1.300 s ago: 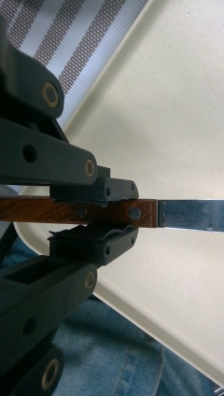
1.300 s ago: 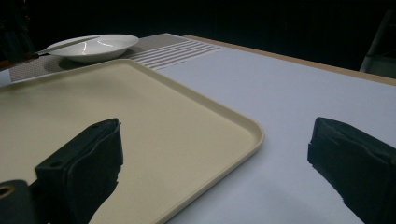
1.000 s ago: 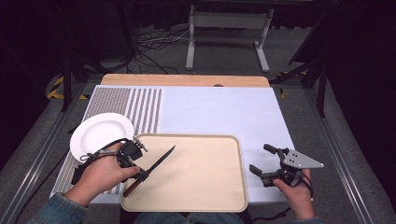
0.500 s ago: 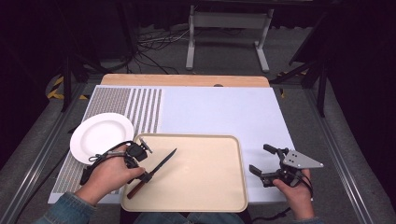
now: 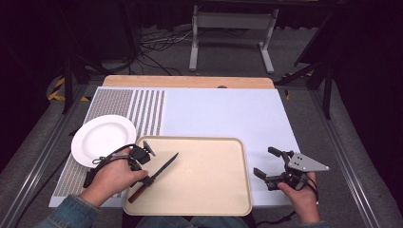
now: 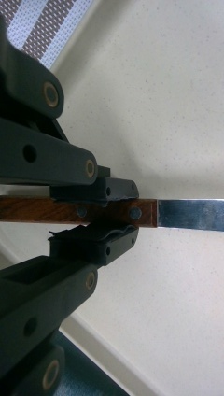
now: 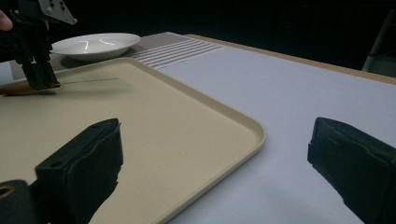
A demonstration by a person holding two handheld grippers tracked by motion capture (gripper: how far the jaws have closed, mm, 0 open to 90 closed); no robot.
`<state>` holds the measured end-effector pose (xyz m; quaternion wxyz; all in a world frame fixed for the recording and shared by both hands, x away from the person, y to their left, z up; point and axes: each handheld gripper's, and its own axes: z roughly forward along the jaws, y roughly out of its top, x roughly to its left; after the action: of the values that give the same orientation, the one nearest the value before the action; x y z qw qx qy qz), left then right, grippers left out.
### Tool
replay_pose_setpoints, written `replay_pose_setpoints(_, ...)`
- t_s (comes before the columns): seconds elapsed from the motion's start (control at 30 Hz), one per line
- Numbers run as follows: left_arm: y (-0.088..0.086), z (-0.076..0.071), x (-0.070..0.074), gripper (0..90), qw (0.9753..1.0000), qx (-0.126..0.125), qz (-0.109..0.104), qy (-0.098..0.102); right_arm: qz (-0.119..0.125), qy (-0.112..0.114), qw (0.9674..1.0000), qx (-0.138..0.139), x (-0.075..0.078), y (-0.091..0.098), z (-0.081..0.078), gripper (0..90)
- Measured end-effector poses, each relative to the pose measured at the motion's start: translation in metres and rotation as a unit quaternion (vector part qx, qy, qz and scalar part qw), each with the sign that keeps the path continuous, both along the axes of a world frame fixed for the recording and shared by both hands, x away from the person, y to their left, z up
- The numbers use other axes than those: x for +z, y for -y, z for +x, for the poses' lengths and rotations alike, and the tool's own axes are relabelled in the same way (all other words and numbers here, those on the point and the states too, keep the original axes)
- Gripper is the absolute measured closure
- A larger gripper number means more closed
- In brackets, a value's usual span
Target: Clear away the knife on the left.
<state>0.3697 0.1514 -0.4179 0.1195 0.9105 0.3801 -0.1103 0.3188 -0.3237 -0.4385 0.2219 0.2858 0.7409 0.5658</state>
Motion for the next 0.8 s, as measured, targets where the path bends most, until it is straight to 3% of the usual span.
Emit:
replay_pose_setpoints(0.37, 0.001, 0.0, -0.001, 76.2, 0.9999, -0.005, 0.012, 0.005, 0.003, 0.0, 1.0, 0.0, 0.0, 0.001, 0.0, 3.9)
replay_pose_setpoints(0.43, 0.001, 0.0, 0.0, 68.0, 0.9999, -0.003, 0.008, 0.009, 0.004, 0.001, 1.0, 0.0, 0.0, 0.001, 0.001, 3.8)
replay_pose_setpoints(0.53, 0.001, -0.001, 0.004, 63.5, 0.9997, -0.009, 0.004, 0.02, 0.004, 0.002, 1.0, -0.002, 0.0, 0.002, 0.0, 3.7)
replay_pose_setpoints(0.63, 0.003, -0.004, 0.009, 51.7, 0.999, -0.011, -0.004, 0.043, 0.005, 0.002, 1.0, -0.003, 0.0, 0.002, 0.0, 3.7)
replay_pose_setpoints(0.7, 0.004, -0.005, 0.013, 43.8, 0.9966, -0.03, -0.021, 0.074, 0.004, 0.002, 1.0, -0.003, 0.0, 0.002, 0.0, 3.7)
replay_pose_setpoints(0.73, 0.004, -0.005, 0.013, 39.6, 0.9966, -0.03, -0.021, 0.074, 0.004, 0.002, 1.0, -0.003, 0.0, 0.002, 0.0, 3.7)
replay_pose_setpoints(0.8, 0.007, -0.007, 0.015, 36.4, 0.9933, -0.046, -0.037, 0.1, 0.003, 0.001, 1.0, -0.003, 0.0, 0.002, 0.0, 3.7)
